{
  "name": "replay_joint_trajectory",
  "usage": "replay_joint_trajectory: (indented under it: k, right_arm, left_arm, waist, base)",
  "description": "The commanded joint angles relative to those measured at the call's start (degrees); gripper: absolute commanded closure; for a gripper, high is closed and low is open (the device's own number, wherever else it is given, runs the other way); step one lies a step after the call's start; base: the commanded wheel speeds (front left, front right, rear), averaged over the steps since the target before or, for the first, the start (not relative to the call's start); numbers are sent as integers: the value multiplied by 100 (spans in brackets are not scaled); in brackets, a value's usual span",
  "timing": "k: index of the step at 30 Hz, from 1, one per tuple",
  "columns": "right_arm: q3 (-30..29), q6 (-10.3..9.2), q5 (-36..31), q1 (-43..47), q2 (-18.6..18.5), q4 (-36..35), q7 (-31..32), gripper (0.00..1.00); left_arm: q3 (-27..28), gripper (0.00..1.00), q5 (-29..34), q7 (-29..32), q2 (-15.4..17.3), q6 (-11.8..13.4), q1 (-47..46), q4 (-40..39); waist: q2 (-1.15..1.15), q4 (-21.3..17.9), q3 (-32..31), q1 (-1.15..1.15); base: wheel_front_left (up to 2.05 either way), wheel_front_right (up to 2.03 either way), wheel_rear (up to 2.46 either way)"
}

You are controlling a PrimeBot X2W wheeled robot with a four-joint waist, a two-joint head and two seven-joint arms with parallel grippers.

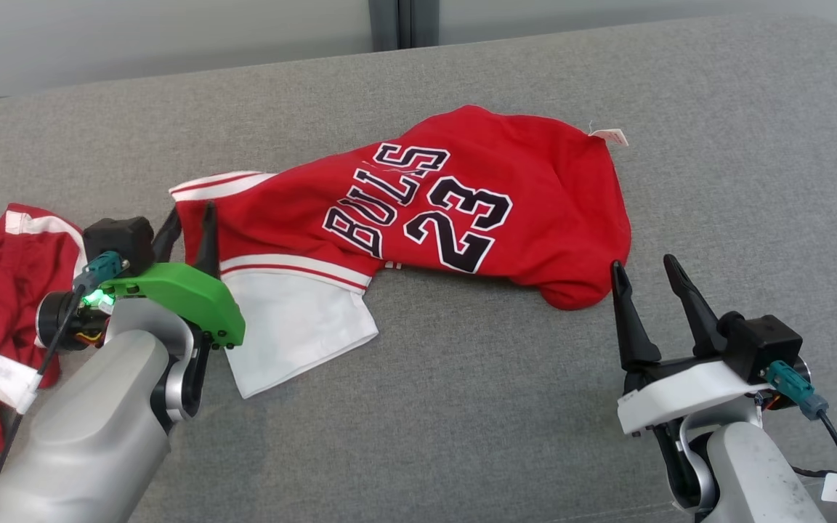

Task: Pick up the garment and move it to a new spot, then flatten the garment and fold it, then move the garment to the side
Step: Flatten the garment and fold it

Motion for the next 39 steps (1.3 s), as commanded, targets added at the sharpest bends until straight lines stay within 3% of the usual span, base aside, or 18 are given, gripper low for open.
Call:
replay_joint_trajectory:
  k: [1, 9, 16, 20, 26, 33, 39]
  right_arm:
    - [-27, -4, -39, -14, -15, -10, -18, 0]
    - [-158, -4, -88, 35, -14, -56, -18, 0]
    - [-115, -4, -53, 119, -15, -2, -18, 0]
    - [-111, -4, -37, 163, -15, 48, -18, 0]
    - [-153, -4, -36, 276, -15, 105, -18, 0]
    - [-193, -4, 42, 88, -16, 174, 20, 0]
    - [-465, -4, -42, -626, -14, 400, 1014, 0]
  left_arm:
    - [186, 0, 52, -48, -27, -93, 164, -41]
    - [1979, 0, 1322, -37, -245, -553, 1372, -1279]
    - [3582, 0, 2574, -38, -941, -1107, 2624, -2459]
    - [4192, 0, 3080, -37, -1343, -1436, 3196, -2677]
    - [4721, 0, 3527, -37, -1715, -1808, 3664, -2649]
    - [4930, 0, 3824, -38, -1915, -1981, 3776, -2635]
    - [5032, 0, 3927, -38, -1983, -2068, 3608, -2675]
  waist:
    - [0, 15, -13, 0]
    - [0, 183, -94, 0]
    - [0, 323, -283, 0]
    - [0, 362, -425, 0]
    - [0, 401, -597, 0]
    - [0, 417, -562, 0]
    - [0, 376, -379, 0]
  base:
    - [0, 0, 0]
    - [0, 0, 0]
    - [0, 0, 0]
    - [0, 0, 0]
    - [0, 0, 0]
    - [0, 0, 0]
    - [0, 0, 0]
